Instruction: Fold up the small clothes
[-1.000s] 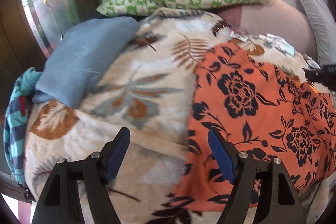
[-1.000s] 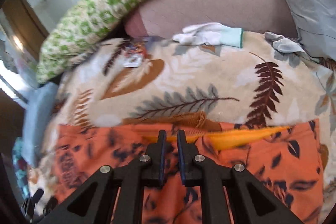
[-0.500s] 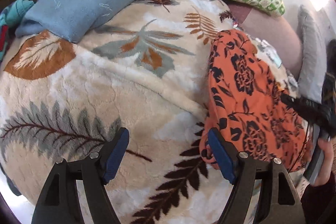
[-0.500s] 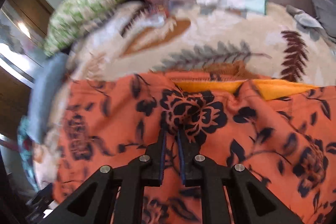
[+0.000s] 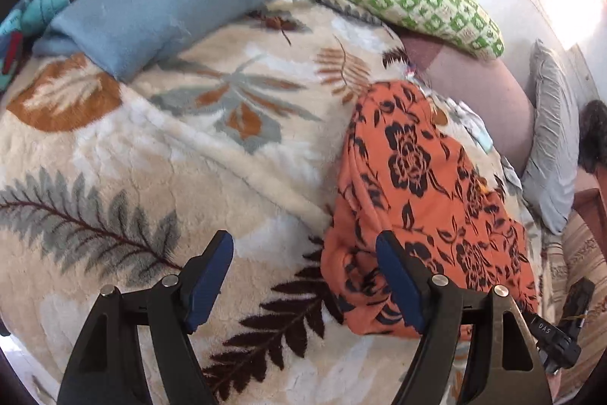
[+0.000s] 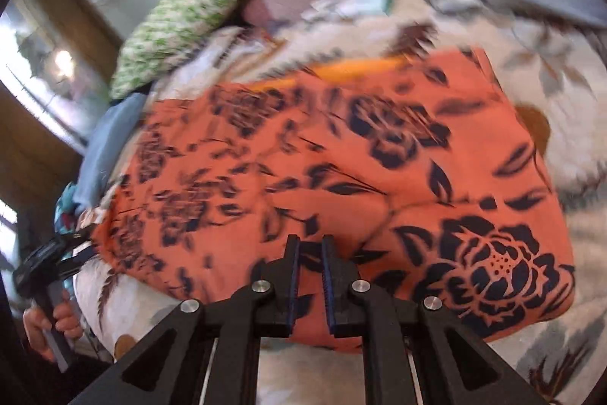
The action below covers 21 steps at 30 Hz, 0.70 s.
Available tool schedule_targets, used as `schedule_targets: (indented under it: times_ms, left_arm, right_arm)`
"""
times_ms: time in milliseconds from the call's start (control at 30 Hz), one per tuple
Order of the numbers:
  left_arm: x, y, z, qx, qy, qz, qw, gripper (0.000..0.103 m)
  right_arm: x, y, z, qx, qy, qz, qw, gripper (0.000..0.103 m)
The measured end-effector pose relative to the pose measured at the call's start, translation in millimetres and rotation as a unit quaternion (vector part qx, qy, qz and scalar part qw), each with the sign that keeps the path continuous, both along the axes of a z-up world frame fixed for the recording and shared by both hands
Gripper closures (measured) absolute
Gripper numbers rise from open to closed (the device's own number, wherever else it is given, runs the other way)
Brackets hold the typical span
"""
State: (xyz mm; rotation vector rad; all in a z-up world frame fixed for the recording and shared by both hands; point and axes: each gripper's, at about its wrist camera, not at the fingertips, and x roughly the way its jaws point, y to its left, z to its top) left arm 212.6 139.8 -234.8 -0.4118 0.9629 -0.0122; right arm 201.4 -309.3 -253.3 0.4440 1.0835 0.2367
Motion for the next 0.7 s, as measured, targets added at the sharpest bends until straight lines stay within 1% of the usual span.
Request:
schedule_targets:
  times_ms: [33,67,100,133,200,233,267,333,367,433,500,567,600,667,700]
  left_arm:
    - [0.2,-4.2,-0.2,0.017,0.005,0.000,0.9998,0.025]
    - [-0.4,-6.8,-1.8,0.019,0.011,-0.003,0.9998,0.025]
    - [-3.4,-9.0,-2.8,0.010,0.015,0.002,0.9998,0.025]
    - [-9.1,-9.1,-1.1,0.001,0.008,0.012,0.9999,0.025]
    - [-23.8,-8.3,11.1,-0.009,-0.031,0.036,0.9988,0.025]
    - [-31.8,-8.2,20.6,-0.007,-0.056,0.047,0.9973,0.025]
    - [-36.9,-8.8,27.2,-0.006,-0.072,0.052,0.9960,0.025]
    - [-43.5,-10.5,33.1,-0.009,-0.079,0.058,0.9952,0.022]
    - [-46.6,-11.7,31.4,-0.012,-0.073,0.061,0.9954,0.021]
    - [-51.2,-16.2,21.2,-0.021,-0.047,0.058,0.9970,0.021]
    - [-53.1,-20.5,8.0,-0.029,-0.018,0.060,0.9976,0.021]
    - [-51.8,-22.4,-2.7,-0.049,0.005,0.078,0.9958,0.021]
    - [-46.1,-23.9,-8.9,-0.060,0.016,0.080,0.9949,0.019]
    - [-35.1,-28.7,-21.9,-0.057,0.051,0.081,0.9938,0.019]
    - [-34.2,-30.2,-26.1,-0.062,0.059,0.085,0.9927,0.019]
  right_arm:
    - [4.4,-4.6,-14.0,0.028,0.028,-0.001,0.999,0.089]
    - [5.2,-10.9,-20.5,0.057,0.029,-0.009,0.998,0.090]
    - [5.1,-16.4,-22.3,0.078,0.027,-0.014,0.996,0.090]
    - [6.3,-18.9,-22.8,0.089,0.034,-0.011,0.995,0.090]
    - [6.4,-22.7,-19.8,0.101,0.038,-0.007,0.994,0.090]
    - [4.5,-24.6,-17.0,0.108,0.038,-0.013,0.993,0.090]
    - [1.9,-25.8,-12.3,0.112,0.031,-0.016,0.993,0.089]
    - [-5.1,-24.2,4.8,0.106,-0.003,-0.010,0.994,0.090]
    - [-9.1,-22.4,14.6,0.100,-0.023,-0.005,0.995,0.090]
    - [-17.3,-19.1,33.2,0.085,-0.063,0.002,0.994,0.090]
    - [-23.4,-19.9,43.1,0.091,-0.086,0.001,0.992,0.090]
    - [-24.6,-21.1,49.0,0.099,-0.095,-0.001,0.991,0.090]
    - [-25.1,-21.4,51.8,0.097,-0.098,-0.002,0.991,0.090]
    - [-27.2,-21.5,55.6,0.090,-0.105,-0.003,0.990,0.090]
    - [-29.3,-22.7,57.5,0.086,-0.109,-0.002,0.990,0.090]
